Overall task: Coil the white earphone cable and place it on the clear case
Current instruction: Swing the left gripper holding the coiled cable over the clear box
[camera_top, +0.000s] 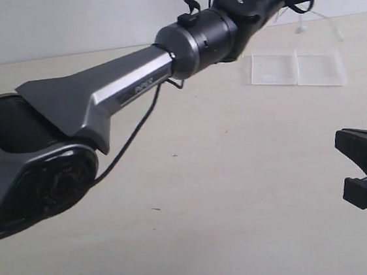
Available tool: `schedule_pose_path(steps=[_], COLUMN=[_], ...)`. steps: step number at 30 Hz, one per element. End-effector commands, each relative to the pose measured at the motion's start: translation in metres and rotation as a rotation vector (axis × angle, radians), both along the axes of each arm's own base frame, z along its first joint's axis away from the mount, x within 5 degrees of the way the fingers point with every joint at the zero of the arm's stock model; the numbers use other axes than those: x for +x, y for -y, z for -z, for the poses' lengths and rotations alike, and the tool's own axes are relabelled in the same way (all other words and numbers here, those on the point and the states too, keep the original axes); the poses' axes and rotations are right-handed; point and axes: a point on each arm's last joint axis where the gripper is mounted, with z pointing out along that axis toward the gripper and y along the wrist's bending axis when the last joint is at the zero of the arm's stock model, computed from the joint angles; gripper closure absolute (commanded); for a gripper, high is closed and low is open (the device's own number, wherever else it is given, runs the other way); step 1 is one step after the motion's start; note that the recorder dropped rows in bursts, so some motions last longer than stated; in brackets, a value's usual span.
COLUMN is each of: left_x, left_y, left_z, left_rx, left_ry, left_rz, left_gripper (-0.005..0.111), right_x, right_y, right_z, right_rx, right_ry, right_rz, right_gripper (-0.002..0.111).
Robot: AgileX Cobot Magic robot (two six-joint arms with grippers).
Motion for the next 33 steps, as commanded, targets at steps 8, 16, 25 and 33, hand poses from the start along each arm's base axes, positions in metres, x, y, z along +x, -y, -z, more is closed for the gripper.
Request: schedule_pose_path(steps=[8, 16, 25, 33], left_x=[0.016, 0.021, 0.021, 0.022], left_y=[-0.008, -0.009, -0.004, -0.005], left_z=[0.035, 0.068, 0.062, 0.081], left_rx=[0.034, 0.082, 0.023, -0.024], left_ry=[-0.027, -0.021, 0.027, 0.005], left_rz=[0.015, -0.026, -0.02, -0.055], left_gripper=[0.107, 0.107, 0.107, 0.107], right_x=[-0.002, -0.003, -0.009, -0.011], right_y=[0.001, 0.001, 0.004, 0.005], right_z=[0.002, 0.005, 0.016, 0.019], right_rx=[-0.012, -0.017, -0.05, -0.021], right_ry=[-0.012, -0.059, -0.143, -0.141], right_rz=[-0.003, 0.005, 0.009, 0.023], right_gripper=[0.108, 0.108, 0.108, 0.108])
